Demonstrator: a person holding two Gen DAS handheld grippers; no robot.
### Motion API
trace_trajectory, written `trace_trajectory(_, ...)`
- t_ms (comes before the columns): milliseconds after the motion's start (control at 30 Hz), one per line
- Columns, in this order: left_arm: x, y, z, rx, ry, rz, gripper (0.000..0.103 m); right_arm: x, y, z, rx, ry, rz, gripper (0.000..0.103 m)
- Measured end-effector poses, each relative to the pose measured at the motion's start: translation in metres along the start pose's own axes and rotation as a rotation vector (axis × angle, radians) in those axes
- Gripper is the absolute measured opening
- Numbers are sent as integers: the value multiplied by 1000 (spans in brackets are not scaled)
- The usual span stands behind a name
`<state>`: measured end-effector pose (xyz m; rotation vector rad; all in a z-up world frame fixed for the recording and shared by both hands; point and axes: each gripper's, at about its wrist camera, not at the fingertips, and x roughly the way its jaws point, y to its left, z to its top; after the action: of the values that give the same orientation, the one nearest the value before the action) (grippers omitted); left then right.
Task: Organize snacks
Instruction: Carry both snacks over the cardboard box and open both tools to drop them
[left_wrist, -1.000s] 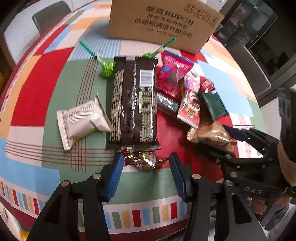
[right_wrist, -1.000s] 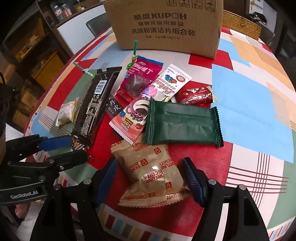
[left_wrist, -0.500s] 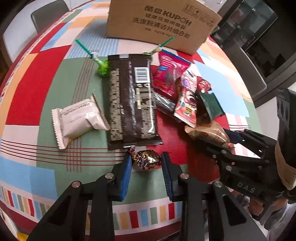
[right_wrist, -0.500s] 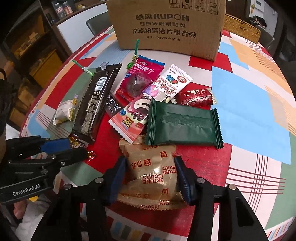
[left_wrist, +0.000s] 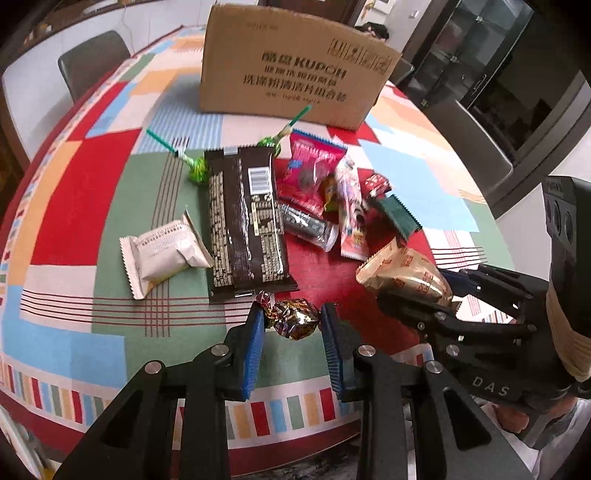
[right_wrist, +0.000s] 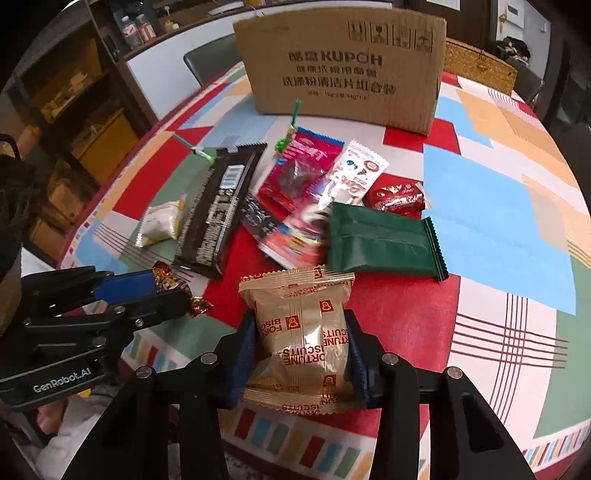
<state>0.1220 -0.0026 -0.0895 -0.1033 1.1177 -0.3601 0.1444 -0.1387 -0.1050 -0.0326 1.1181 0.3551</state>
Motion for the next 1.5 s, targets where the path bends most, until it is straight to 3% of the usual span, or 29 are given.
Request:
trace_trajectory(267, -22, -6, 13, 42, -89, 8, 30, -29, 12, 1, -21, -83, 1, 45)
trace_trajectory(533, -37, -9, 47, 76, -184, 23, 30, -47, 5, 32, -3, -171, -40, 45)
trace_trajectory(1033, -63, -12, 143, 144, -390, 83, 31, -81, -19, 126, 14, -414, -104, 45)
trace_trajectory(1300, -65, -9, 201, 159, -461, 119, 31, -82, -34, 181, 32, -479, -85, 46)
trace_trajectory(1500, -57, -5, 241, 164, -470, 131, 31, -75, -42, 214, 45, -500, -81, 46)
